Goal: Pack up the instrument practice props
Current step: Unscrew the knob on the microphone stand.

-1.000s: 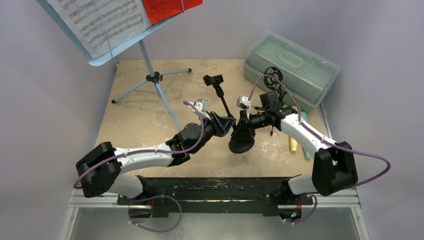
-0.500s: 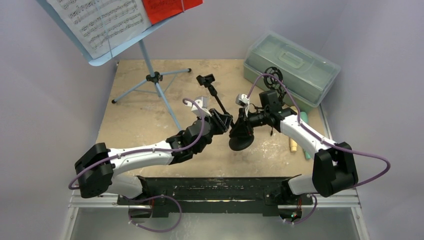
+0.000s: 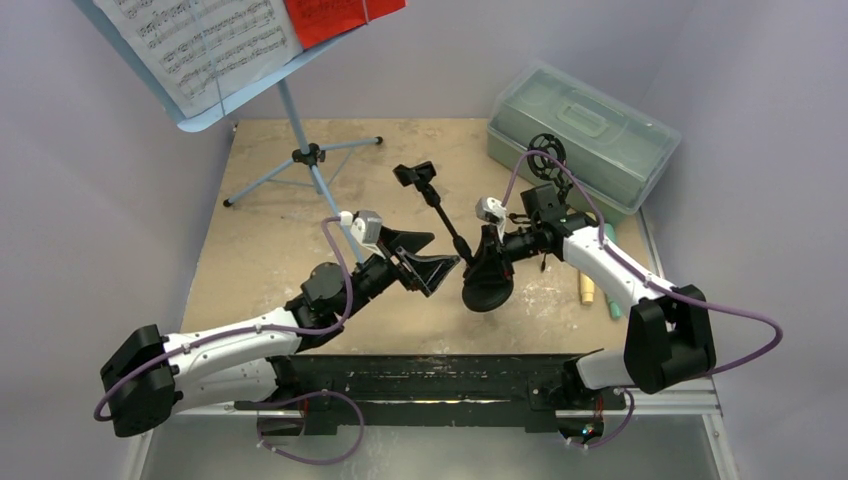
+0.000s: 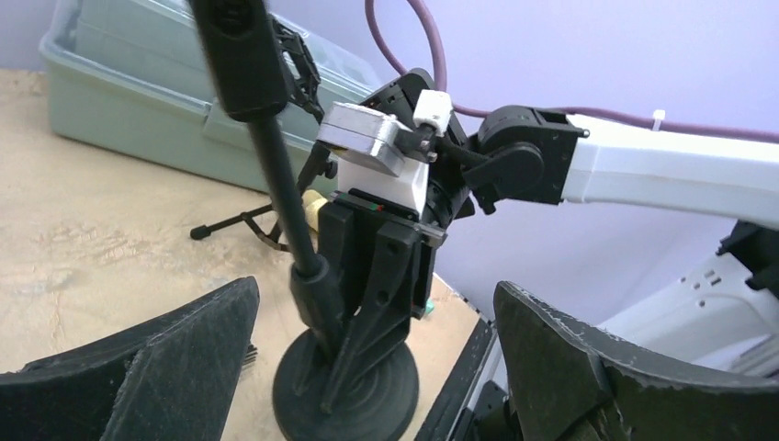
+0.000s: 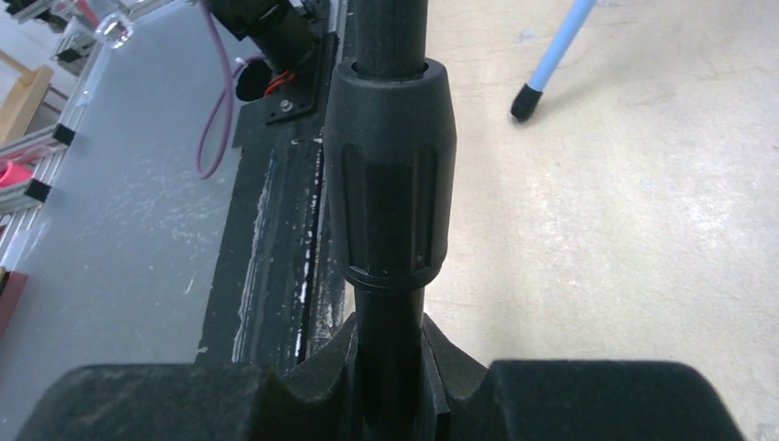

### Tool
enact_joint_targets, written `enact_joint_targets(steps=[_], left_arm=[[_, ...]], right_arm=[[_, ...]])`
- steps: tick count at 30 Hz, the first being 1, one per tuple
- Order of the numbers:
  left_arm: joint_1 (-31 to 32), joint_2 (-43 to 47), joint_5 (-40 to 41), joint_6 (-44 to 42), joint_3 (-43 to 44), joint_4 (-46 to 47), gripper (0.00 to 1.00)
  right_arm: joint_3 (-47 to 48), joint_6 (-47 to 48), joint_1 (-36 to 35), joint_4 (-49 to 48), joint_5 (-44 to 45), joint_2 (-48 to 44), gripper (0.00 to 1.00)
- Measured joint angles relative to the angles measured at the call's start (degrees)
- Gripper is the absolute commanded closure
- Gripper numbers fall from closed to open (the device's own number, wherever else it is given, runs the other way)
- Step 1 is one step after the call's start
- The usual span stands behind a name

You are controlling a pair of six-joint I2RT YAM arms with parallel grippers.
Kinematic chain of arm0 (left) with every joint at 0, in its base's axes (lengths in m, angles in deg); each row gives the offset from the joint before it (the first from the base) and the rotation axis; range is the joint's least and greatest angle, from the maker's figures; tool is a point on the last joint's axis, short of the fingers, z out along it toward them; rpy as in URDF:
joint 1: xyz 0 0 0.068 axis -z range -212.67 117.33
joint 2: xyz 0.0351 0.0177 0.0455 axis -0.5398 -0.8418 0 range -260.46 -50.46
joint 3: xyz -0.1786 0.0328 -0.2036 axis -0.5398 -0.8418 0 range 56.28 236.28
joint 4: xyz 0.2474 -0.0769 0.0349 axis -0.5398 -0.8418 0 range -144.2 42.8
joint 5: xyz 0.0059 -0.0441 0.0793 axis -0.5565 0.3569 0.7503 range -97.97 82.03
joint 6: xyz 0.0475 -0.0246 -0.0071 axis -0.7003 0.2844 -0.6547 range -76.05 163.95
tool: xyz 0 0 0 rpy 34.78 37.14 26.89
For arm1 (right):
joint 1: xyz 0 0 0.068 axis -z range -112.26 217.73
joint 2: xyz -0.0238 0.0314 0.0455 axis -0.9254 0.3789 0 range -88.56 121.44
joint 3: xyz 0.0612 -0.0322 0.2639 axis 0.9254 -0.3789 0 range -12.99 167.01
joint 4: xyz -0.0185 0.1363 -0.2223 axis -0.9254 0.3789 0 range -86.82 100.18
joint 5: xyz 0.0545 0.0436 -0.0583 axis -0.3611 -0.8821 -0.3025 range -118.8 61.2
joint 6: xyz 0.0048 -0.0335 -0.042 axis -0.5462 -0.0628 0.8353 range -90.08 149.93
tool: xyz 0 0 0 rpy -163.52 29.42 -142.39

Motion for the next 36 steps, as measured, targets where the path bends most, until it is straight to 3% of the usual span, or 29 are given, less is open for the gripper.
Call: enact_joint_targets(steps=[6,13,26,36], left_arm=[[-7.2,-0.6,-12.2,0.9,-2.1,2.6,0.0],[-7.6,-3.2,-18.8,1.2,-4.7,7.9,0.02],[-7.6,-10.4,-19.7,-1.3,-12.6,29.2,0.01],[-7.6,-11.8,-18.8,-1.3,-12.6,33.6,0.0]], right_arm=[[1.1,6.4,0.0,5.2,-1.7,0.0,1.0],[1.1,10.2,0.0,8.2,-2.3,0.0,1.0],[1.2,15.8,0.0,12.0,-2.6,0.1,1.0],[1.6,19.1,0.0,14.0,-2.8,1.0,1.0]])
